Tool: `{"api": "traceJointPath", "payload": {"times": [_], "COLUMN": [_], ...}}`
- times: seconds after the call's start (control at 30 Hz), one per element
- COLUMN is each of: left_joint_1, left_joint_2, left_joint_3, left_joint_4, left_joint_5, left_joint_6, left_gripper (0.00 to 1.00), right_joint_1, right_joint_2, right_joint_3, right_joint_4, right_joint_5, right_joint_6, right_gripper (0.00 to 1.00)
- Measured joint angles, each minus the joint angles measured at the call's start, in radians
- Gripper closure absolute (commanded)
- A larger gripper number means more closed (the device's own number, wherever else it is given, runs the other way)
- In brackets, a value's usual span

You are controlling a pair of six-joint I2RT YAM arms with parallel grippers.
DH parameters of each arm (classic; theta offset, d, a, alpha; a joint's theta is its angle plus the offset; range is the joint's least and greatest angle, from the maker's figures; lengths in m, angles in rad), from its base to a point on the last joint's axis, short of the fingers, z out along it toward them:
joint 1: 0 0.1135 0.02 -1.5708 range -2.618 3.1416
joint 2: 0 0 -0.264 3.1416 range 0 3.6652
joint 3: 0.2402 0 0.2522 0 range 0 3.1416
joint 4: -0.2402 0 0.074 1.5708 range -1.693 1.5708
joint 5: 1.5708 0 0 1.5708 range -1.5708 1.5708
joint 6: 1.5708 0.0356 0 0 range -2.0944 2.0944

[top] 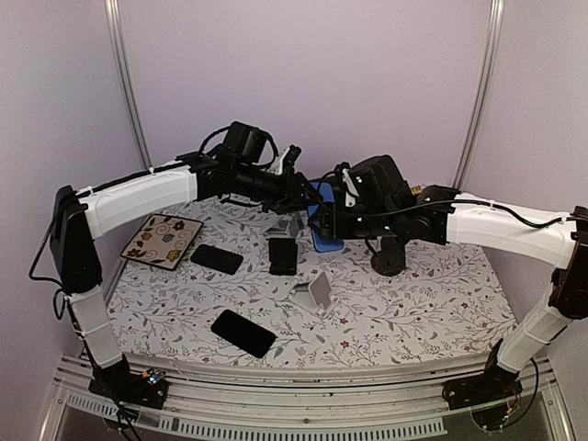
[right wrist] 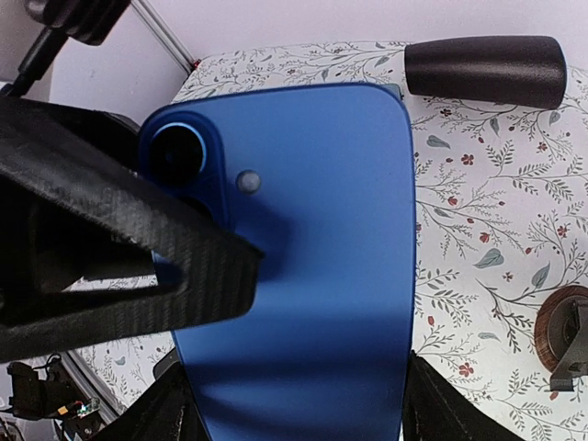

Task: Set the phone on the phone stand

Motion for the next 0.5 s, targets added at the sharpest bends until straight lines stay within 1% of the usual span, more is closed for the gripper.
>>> {"api": "traceJointPath", "payload": {"times": [0.07, 0.1, 0.23, 0.27, 0.3, 0.4, 0.5], "left_joint_1": [-0.002, -0.002, -0.002, -0.001, 0.0, 0.012, 0.035], "left_joint_2": [0.003, 0.003, 0.003, 0.003, 0.003, -0.007, -0.04], "left_joint_3": [0.0, 0.0, 0.002, 0.002, 0.002, -0.021, -0.084], "left_joint_4": [0.003, 0.007, 0.028, 0.034, 0.04, 0.106, 0.229], "left_joint_5": [0.011, 0.016, 0.03, 0.035, 0.042, 0.077, 0.133], "left_joint_6": [-0.007, -0.013, -0.016, -0.019, -0.022, -0.048, -0.109], "left_gripper": [0.97, 1.0, 1.0, 1.0, 1.0, 1.0, 1.0], "right_joint_1": [0.0, 0.0, -0.005, -0.011, -0.017, -0.048, -0.095], "right_joint_2": [0.0, 0.0, 0.0, 0.0, -0.002, -0.039, -0.12], "right_joint_3": [0.0, 0.0, 0.001, 0.001, 0.001, -0.035, -0.109], "right_joint_4": [0.001, 0.001, 0.009, 0.018, 0.026, 0.084, 0.164], "right_joint_5": [-0.014, -0.021, -0.052, -0.064, -0.077, -0.152, -0.243], "right_joint_6": [-0.008, -0.012, -0.024, -0.027, -0.027, -0.029, -0.01], "right_gripper": [0.3, 0.26, 0.06, 0.02, 0.0, 0.01, 0.01]}}
